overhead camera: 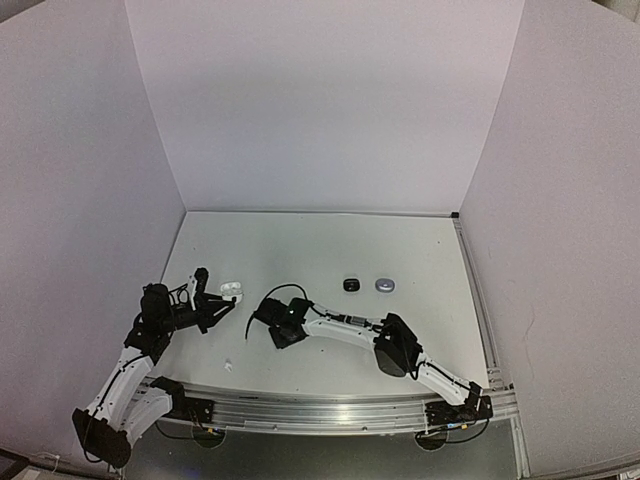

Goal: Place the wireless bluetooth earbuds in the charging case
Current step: Pick up the right earbud from the center of the board, then insert the right earbud into the right side groove of the charging case.

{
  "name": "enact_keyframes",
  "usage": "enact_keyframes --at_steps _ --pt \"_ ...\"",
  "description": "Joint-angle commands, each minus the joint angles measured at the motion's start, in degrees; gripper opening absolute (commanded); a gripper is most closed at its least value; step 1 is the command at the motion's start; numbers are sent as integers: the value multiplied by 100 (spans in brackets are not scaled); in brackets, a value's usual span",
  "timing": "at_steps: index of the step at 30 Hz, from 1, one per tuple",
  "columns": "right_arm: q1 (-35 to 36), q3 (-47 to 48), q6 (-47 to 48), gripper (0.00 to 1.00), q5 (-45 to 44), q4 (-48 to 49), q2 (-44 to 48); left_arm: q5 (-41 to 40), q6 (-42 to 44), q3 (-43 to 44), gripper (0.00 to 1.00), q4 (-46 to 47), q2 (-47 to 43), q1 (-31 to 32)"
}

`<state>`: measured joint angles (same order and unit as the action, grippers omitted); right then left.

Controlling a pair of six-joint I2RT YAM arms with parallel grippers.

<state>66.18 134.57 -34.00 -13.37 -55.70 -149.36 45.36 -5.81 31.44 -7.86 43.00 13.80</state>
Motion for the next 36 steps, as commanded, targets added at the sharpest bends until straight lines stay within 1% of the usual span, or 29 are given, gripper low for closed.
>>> enact_keyframes --at_steps 1,5,9,13,16,19,23,25,26,28,31,32,34,36 --pt "61 34 186 33 130 -290 -108 107 126 65 0 170 23 -35" --pt "45 116 338 31 -14 -295 -181 96 142 80 0 148 24 -28" --pt "-18 118 361 19 -2 -292 -228 101 155 94 0 131 24 -30" --pt "-67 79 380 12 21 -292 -222 104 179 99 0 100 24 -31" --pt "-79 90 387 1 34 -288 -161 126 181 99 0 93 21 -33" --pt "-133 134 322 0 130 -277 15 160 249 100 0 70 -23 -32" --pt "-199 179 308 0 -34 -48 728 203 374 131 0 78 -206 -32" --pt "-197 -9 368 0 -176 350 1279 258 432 150 0 140 -327 -27" --pt "-195 -233 407 0 -213 704 1608 290 458 152 0 194 -380 -30" --pt "-183 -1001 491 0 -209 1723 2339 375 502 152 0 306 -462 -33" --pt "-130 -2290 606 0 -222 3564 3306 471 552 134 0 483 -556 -26" --pt "-93 -2574 659 0 -245 4019 3590 488 565 128 0 541 -591 -21" --pt "7 -2894 802 0 -334 4708 3870 538 669 123 0 640 -636 -23" --pt "154 -3015 1058 0 -368 5305 3984 581 861 112 0 723 -692 -25"
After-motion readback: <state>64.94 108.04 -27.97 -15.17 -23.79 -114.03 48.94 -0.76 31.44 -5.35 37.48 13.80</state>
